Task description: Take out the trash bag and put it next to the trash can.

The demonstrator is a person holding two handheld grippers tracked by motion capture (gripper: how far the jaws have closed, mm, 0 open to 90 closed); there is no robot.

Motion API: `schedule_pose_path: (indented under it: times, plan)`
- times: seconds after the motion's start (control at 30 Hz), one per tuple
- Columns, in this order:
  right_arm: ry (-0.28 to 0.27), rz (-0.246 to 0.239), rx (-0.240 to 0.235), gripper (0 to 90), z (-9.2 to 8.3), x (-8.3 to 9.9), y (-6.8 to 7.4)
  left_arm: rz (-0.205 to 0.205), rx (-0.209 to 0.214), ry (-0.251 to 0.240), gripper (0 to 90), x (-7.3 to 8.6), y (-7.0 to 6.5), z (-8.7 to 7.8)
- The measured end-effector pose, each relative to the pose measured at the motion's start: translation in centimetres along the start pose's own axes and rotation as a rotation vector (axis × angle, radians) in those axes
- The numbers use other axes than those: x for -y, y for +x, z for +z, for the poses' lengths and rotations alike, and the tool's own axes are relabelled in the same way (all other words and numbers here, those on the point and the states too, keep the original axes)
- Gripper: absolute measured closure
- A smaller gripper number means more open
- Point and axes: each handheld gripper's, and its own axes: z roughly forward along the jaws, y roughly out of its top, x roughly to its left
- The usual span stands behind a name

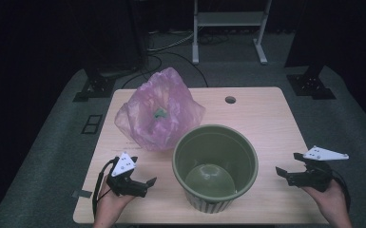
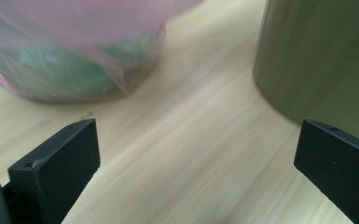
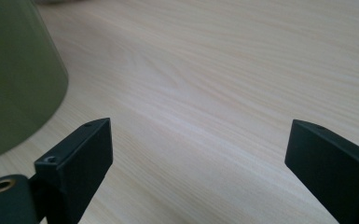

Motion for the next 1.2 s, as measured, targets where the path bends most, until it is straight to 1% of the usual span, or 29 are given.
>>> schedule_pose_path:
  times: [0.2,0.27,0.3,0.47,0.5,0.63,0.7,0.83,0.87,1.1,1.2]
  plan:
    - [0.043,0.004,0.001,4.4,1.2,1.1,-0.4,-0.001,0.011,0.059,0.0,1.2,0.0,1.6]
    - [0.055,0.008,0.002,4.2,1.5,1.5,-0.6,0.001,0.004,0.075,0.0,1.5,0.0,2.1]
    - [0.062,0.007,0.002,4.0,1.7,1.6,-0.6,0.008,0.0,0.084,0.0,1.7,0.0,2.3]
    - [0.091,0.011,0.009,2.6,2.2,2.3,-0.9,0.002,0.007,0.112,0.0,2.1,-0.1,2.7]
    - [0.097,0.01,0.014,2.5,2.2,2.4,-0.9,0.0,0.009,0.111,0.0,2.2,-0.1,2.8]
    - [0.117,-0.006,0.031,1.9,2.5,2.8,-1.0,0.0,0.011,0.133,0.0,2.6,0.0,3.2]
    - [0.128,-0.011,0.033,1.6,2.7,3.1,-1.0,0.003,0.009,0.151,0.0,2.8,0.0,3.4]
    - [0.143,-0.019,0.035,1.6,3.0,3.3,-1.0,0.008,0.013,0.172,0.0,3.2,0.0,3.6]
    - [0.147,-0.02,0.035,1.6,3.0,3.4,-1.0,0.016,0.011,0.18,0.0,3.4,0.0,3.7]
    - [0.172,-0.026,0.025,1.6,3.4,3.8,-0.9,-0.012,0.029,0.167,0.0,3.7,0.2,3.6]
    - [0.181,-0.023,0.02,1.6,3.6,3.9,-0.8,-0.012,0.03,0.168,0.0,3.7,0.2,3.6]
